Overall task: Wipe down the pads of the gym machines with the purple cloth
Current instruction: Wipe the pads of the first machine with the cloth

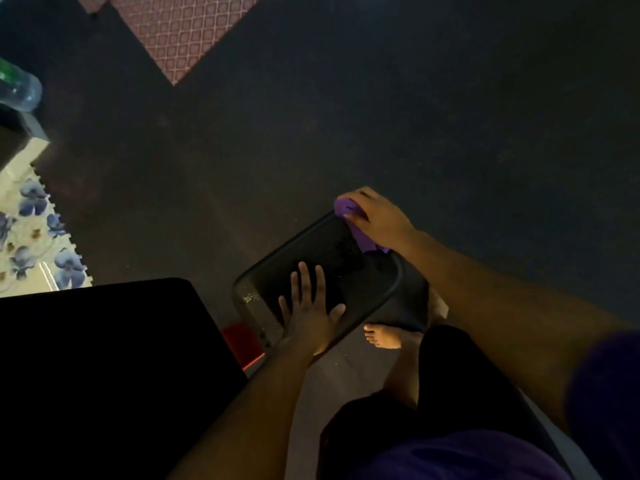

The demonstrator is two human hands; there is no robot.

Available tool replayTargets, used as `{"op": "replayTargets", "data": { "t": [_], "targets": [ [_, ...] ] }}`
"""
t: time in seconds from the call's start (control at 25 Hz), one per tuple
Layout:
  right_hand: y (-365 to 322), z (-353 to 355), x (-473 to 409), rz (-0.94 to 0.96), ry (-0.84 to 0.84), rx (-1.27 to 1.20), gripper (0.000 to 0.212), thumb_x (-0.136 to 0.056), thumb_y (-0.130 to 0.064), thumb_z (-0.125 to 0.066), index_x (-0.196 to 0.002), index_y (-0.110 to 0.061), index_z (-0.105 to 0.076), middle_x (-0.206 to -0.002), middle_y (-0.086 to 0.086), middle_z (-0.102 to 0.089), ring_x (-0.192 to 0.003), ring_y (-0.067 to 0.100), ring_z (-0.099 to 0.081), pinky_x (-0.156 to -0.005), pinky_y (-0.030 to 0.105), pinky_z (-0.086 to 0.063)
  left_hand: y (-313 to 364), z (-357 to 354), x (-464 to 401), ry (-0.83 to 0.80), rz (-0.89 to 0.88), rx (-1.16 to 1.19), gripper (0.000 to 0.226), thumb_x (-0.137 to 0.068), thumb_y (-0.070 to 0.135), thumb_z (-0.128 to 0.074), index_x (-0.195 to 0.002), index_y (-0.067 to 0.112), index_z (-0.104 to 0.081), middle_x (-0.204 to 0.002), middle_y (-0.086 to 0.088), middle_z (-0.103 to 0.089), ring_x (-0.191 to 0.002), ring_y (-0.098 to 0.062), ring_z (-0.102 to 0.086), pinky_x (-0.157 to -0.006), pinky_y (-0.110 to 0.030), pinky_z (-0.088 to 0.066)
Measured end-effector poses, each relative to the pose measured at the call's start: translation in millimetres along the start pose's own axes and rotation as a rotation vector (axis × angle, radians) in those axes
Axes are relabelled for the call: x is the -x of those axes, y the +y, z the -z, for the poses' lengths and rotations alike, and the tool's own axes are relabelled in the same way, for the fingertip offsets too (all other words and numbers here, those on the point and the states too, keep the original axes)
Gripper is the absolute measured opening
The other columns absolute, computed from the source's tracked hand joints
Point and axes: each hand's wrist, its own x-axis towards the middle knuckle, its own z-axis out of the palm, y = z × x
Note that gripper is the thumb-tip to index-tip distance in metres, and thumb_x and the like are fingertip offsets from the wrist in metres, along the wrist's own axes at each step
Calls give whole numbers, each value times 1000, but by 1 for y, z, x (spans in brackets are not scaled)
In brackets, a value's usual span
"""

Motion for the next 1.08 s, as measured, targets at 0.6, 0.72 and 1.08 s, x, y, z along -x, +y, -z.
{"op": "replayTargets", "data": {
  "t": [0.6,0.72,1.08],
  "targets": [
    [25,49,153,-105,-371,173,45,-100,-28,-60,-142,-16,-50,-127,12,-53,-115,31,-57,-97,41,-47,2,74,83,69,-51,-205,75,-109,42,-41,-166,21,4,-173,-5,10,-160,-25,2,-127,-52,-2],
    [15,60,155,-106,-335,169,45,-100,-31,-60,-142,-18,-50,-127,10,-52,-114,29,-57,-95,39,-47,3,79,157,243,-28,-282,71,-110,44,-37,-166,20,-2,-174,-4,5,-160,-22,3,-128,-49,3],
    [-28,34,204,-83,-265,172,47,-100,-33,-61,-143,-18,-51,-121,8,-47,-106,25,-59,-92,33,-47,-18,120,330,1063,-318,-364,46,-104,28,-45,-144,8,-58,-152,-12,-54,-143,-27,-48,-125,-49,-24]
  ]
}}
